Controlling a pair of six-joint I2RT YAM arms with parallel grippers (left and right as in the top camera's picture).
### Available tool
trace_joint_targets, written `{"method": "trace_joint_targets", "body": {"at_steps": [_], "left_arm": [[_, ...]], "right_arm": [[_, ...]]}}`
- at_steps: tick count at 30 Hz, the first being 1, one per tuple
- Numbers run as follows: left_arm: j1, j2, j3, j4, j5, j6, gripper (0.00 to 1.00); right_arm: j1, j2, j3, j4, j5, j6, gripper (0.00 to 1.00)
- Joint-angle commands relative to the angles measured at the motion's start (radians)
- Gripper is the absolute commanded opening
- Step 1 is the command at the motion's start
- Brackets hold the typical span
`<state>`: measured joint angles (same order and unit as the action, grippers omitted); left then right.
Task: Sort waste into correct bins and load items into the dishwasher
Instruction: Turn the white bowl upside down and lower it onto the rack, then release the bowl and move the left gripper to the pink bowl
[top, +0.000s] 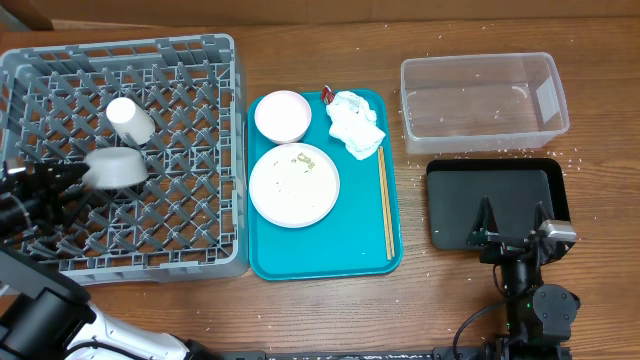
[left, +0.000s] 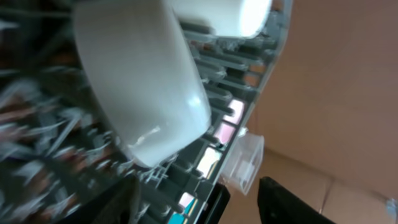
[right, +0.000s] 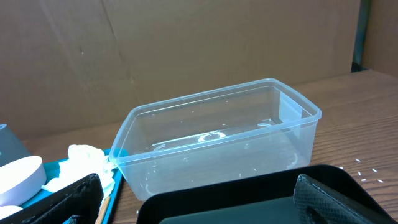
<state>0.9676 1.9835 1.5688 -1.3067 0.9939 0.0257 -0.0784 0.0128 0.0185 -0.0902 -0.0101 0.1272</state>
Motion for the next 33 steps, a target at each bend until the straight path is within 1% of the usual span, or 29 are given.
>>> {"method": "trace_joint_targets", "body": {"at_steps": [1, 3, 6, 8, 9, 10, 11, 12, 14, 16, 18, 23, 25, 27, 29, 31, 33], "left_arm": [[0.019, 0.007, 0.098, -0.055, -0.139, -0.068, 0.65], [0.021, 0.007, 0.157, -0.109, -0.154, -0.068, 0.63], [0.017, 0.003, 0.250, -0.187, -0.176, -0.058, 0.55], [0.009, -0.002, 0.304, -0.228, -0.186, -0.047, 0.46], [0.002, -0.004, 0.322, -0.237, -0.195, -0.047, 0.33], [-0.008, -0.006, 0.334, -0.239, -0.198, -0.035, 0.22], [-0.019, -0.008, 0.336, -0.234, -0.197, -0.018, 0.10], [-0.037, -0.008, 0.336, -0.217, -0.201, 0.004, 0.04], [-0.085, -0.008, 0.322, -0.153, -0.257, 0.005, 0.04], [-0.141, -0.007, 0.307, -0.093, -0.345, -0.026, 0.04], [-0.216, -0.007, 0.287, -0.035, -0.472, -0.102, 0.04], [-0.367, -0.007, 0.280, 0.059, -0.696, -0.225, 0.04], [-0.411, -0.007, 0.280, 0.075, -0.808, -0.262, 0.04], [-0.452, -0.007, 0.280, 0.078, -0.992, -0.336, 0.04], [-0.478, -0.007, 0.280, 0.067, -1.134, -0.409, 0.04], [-0.496, -0.007, 0.273, 0.055, -1.234, -0.490, 0.04], [-0.497, -0.007, 0.258, 0.058, -1.265, -0.526, 0.04]], "right_arm": [[-0.003, -0.010, -0.011, 0.006, 0.009, -0.001, 1.00], [-0.003, -0.010, -0.011, 0.006, 0.009, -0.001, 1.00], [-0.003, -0.010, -0.011, 0.006, 0.009, -0.001, 1.00], [-0.003, -0.010, -0.010, 0.006, 0.009, -0.001, 1.00], [-0.003, -0.010, -0.010, 0.006, 0.009, -0.001, 1.00], [-0.003, -0.010, -0.010, 0.006, 0.009, -0.001, 1.00], [-0.003, -0.010, -0.010, 0.006, 0.009, -0.001, 1.00], [-0.003, -0.010, -0.011, 0.006, 0.009, -0.001, 1.00], [-0.003, -0.010, -0.010, 0.006, 0.009, -0.001, 1.00], [-0.003, -0.010, -0.010, 0.006, 0.009, -0.001, 1.00], [-0.003, -0.010, -0.011, 0.006, 0.009, -0.001, 1.00], [-0.003, -0.010, -0.011, 0.006, 0.009, -0.001, 1.00], [-0.003, -0.010, -0.010, 0.006, 0.009, -0.001, 1.00], [-0.003, -0.010, -0.010, 0.006, 0.009, -0.001, 1.00], [-0.003, -0.010, -0.011, 0.006, 0.009, -0.001, 1.00], [-0.003, -0.010, -0.011, 0.006, 0.009, -0.001, 1.00], [-0.003, -0.010, -0.010, 0.006, 0.009, -0.001, 1.00]]}}
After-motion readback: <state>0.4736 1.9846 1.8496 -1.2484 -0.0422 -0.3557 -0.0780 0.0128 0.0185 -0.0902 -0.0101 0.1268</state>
